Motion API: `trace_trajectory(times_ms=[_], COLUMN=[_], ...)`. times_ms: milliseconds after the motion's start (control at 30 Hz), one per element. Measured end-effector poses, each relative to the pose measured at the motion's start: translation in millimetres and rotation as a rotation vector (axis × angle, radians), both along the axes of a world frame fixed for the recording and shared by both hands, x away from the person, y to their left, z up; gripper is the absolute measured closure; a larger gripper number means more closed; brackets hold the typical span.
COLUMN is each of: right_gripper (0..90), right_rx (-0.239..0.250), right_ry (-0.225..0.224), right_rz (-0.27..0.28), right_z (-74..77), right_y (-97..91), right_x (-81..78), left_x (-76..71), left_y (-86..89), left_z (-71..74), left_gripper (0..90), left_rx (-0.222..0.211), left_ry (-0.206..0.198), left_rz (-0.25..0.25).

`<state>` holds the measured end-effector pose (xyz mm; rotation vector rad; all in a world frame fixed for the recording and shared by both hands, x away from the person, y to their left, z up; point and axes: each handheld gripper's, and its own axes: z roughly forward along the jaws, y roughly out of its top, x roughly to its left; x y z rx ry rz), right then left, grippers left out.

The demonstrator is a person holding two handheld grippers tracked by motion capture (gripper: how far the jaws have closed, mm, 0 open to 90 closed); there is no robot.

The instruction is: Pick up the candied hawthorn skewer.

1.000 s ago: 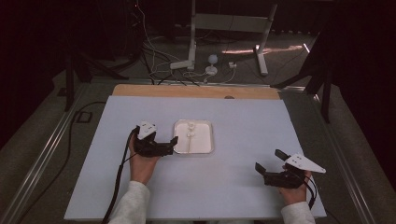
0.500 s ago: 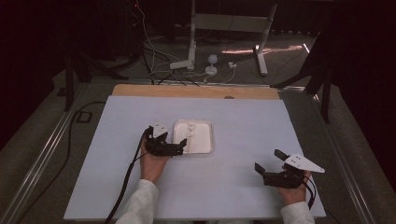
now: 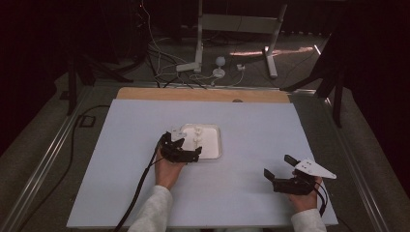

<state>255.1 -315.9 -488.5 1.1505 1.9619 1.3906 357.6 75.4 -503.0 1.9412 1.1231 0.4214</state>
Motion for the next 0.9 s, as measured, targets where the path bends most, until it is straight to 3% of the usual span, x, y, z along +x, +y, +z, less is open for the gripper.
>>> trace_trajectory(times_ms=[300, 433, 567, 733, 900], right_gripper=[0.0, 0.0, 0.0, 0.0, 0.0], right_rx=[0.000, 0.001, 0.001, 0.001, 0.000], right_ry=[0.000, 0.001, 0.002, 0.002, 0.003], right_rz=[0.000, -0.001, -0.001, 0.000, 0.001], right_z=[-0.1, -0.1, -0.1, -0.3, -0.6], right_y=[-0.1, -0.5, -0.6, -0.6, -0.3], right_x=[0.1, 0.1, 0.1, 0.3, 0.6], left_x=[6.4, 9.2, 9.6, 8.3, 8.5], left_y=[-14.0, -20.3, -20.9, -20.1, -15.4], left_z=[-6.9, -12.8, -15.7, -13.8, -10.0], left_gripper=[4.1, 7.7, 19.1, 41.7, 65.5], left_rx=[0.054, 0.112, 0.145, 0.180, 0.186], left_ry=[0.058, 0.092, 0.109, 0.116, 0.144], left_rz=[0.008, 0.018, 0.021, 0.032, 0.038])
